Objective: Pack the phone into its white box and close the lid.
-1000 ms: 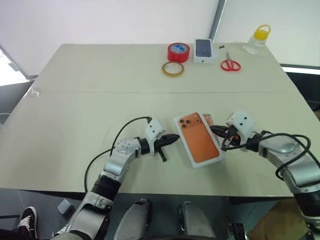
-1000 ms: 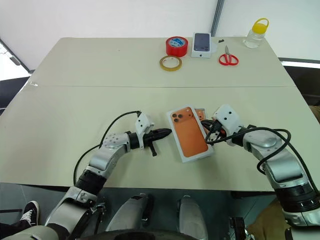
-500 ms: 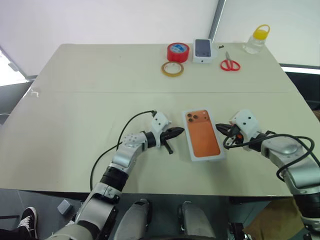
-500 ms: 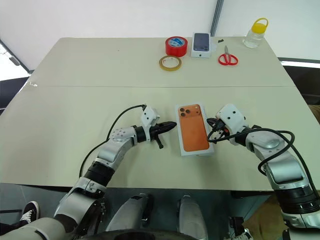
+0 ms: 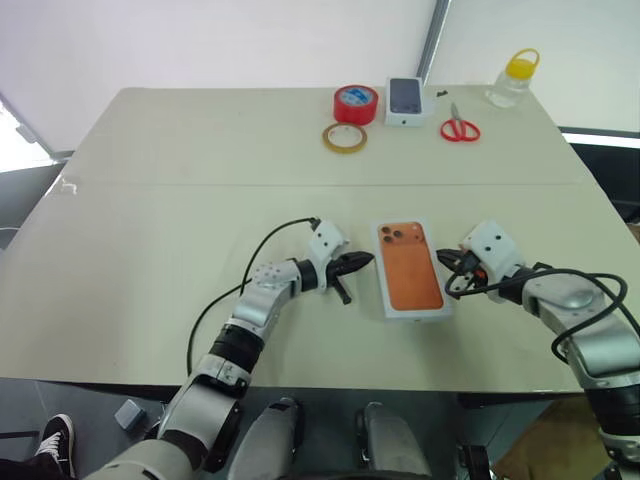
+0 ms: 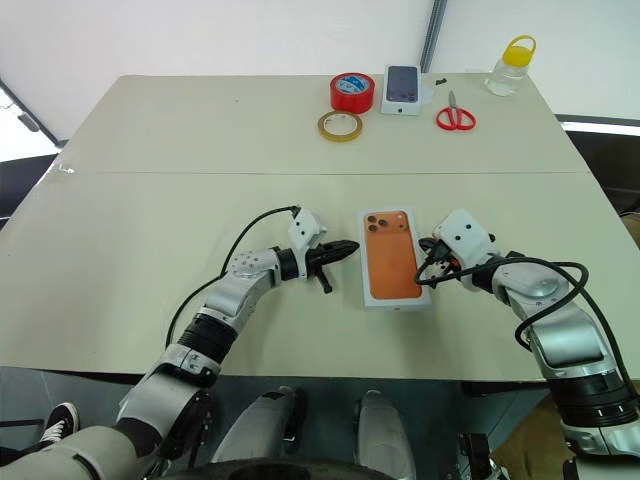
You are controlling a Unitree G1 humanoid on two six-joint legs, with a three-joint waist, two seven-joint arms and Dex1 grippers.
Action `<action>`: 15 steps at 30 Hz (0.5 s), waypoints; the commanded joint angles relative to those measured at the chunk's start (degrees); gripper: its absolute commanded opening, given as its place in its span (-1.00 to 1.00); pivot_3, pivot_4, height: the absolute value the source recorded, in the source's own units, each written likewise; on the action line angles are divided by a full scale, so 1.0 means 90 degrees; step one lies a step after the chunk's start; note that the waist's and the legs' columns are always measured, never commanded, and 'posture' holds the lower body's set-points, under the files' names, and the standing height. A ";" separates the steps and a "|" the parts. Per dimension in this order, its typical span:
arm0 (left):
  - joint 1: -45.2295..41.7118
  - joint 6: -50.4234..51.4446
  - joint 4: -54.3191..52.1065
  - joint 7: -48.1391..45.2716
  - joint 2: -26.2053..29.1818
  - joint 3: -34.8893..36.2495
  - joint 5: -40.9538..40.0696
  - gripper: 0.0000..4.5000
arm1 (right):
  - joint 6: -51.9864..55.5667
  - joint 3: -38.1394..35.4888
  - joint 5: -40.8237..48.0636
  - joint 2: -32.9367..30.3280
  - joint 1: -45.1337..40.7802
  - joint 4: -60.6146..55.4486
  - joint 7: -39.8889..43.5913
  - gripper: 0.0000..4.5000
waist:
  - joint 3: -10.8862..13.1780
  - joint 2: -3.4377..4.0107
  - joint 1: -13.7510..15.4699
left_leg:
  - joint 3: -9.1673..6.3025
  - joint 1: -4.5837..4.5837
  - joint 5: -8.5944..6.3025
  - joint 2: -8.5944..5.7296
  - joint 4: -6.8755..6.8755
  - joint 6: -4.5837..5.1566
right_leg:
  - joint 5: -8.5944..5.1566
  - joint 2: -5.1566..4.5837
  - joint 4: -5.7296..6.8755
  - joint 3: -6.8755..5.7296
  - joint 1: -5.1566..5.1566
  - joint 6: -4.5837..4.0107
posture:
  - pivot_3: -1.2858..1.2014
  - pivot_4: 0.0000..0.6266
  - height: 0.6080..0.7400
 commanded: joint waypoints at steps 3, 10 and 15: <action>-0.0102 -0.0108 -0.0091 -0.0084 0.0017 0.0046 0.0007 -1.00 | -0.0164 -0.0038 -0.0138 0.0071 -0.0083 -0.0064 0.0093 -0.98 | 0.0000 0.0000 -0.0004 | 0.0000 0.0000 0.0000 0.0000 0.0001 0.0000 | 0.0000 0.0000 0.0001 0.0000 0.0000 0.0000 | 0.03 -0.52 1.00; 0.0043 -0.0142 -0.0182 0.0004 0.0172 0.0131 0.0028 -1.00 | -0.0282 0.0007 -0.0404 0.0042 -0.0167 0.0087 0.0140 -0.98 | 0.0000 0.0000 -0.0006 | 0.0000 0.0000 0.0002 0.0000 0.0002 -0.0003 | 0.0000 0.0002 0.0004 0.0000 -0.0002 0.0000 | 0.03 -0.52 1.00; 0.0104 -0.0095 -0.0358 0.0142 0.0267 0.0318 -0.0049 -1.00 | -0.0367 -0.0239 -0.0502 0.0040 -0.0488 0.0517 0.0010 -0.98 | -0.0001 0.0001 -0.0017 | 0.0001 0.0001 0.0002 0.0000 0.0004 -0.0004 | 0.0000 0.0002 0.0006 0.0002 -0.0001 0.0000 | 0.03 -0.52 1.00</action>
